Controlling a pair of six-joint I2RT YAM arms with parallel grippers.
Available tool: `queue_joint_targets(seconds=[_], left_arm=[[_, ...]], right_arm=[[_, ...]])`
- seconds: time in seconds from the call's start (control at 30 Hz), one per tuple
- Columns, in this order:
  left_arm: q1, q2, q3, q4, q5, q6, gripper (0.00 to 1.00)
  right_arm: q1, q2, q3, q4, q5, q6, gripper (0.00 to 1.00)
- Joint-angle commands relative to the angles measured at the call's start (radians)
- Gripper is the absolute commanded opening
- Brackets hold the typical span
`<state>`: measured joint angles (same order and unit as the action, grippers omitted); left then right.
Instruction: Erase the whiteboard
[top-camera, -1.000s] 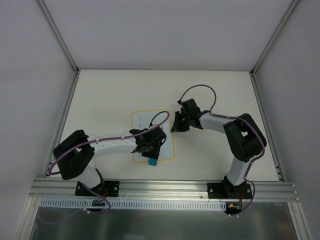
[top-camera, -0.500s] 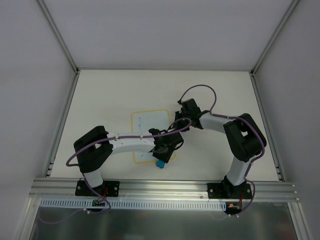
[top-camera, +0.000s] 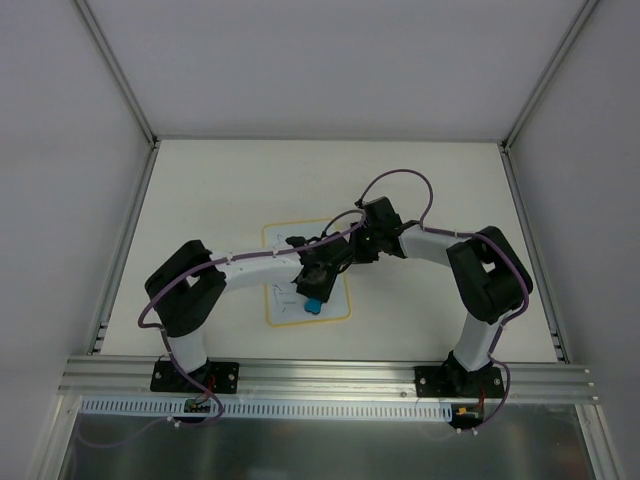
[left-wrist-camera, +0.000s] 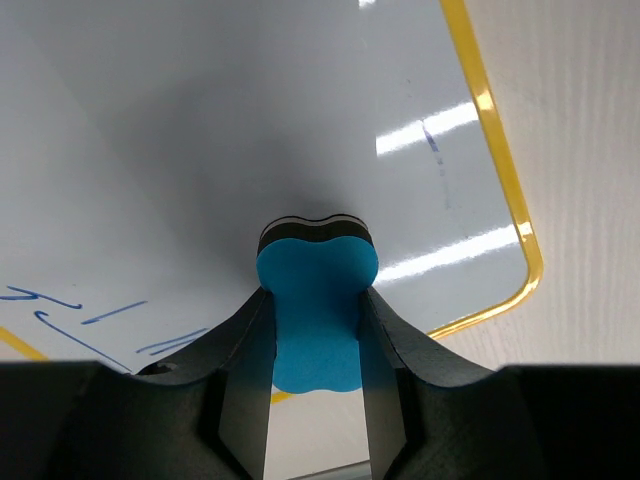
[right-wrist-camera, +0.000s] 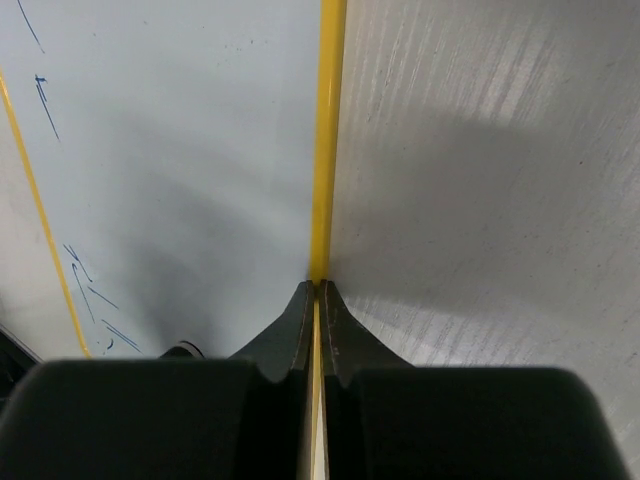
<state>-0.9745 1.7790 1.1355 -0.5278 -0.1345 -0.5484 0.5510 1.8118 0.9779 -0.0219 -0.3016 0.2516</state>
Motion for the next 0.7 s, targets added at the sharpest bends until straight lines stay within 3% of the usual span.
queue_joint_targets(seconds=[0.0,0.23,0.67], left_arm=[[0.026,0.02,-0.014,-0.041,-0.05,0.039,0.0],[-0.015,0.06,0.061,-0.031,-0.017,0.059,0.0],[0.019,0.148,0.184,-0.02,-0.03,0.093,0.0]], right_arm=[[-0.003,0.07,-0.033,-0.087,0.085,-0.023,0.0],[-0.002,0.075,-0.03,-0.087,0.081,-0.023,0.0],[-0.002,0.073,-0.033,-0.087,0.085,-0.023,0.0]])
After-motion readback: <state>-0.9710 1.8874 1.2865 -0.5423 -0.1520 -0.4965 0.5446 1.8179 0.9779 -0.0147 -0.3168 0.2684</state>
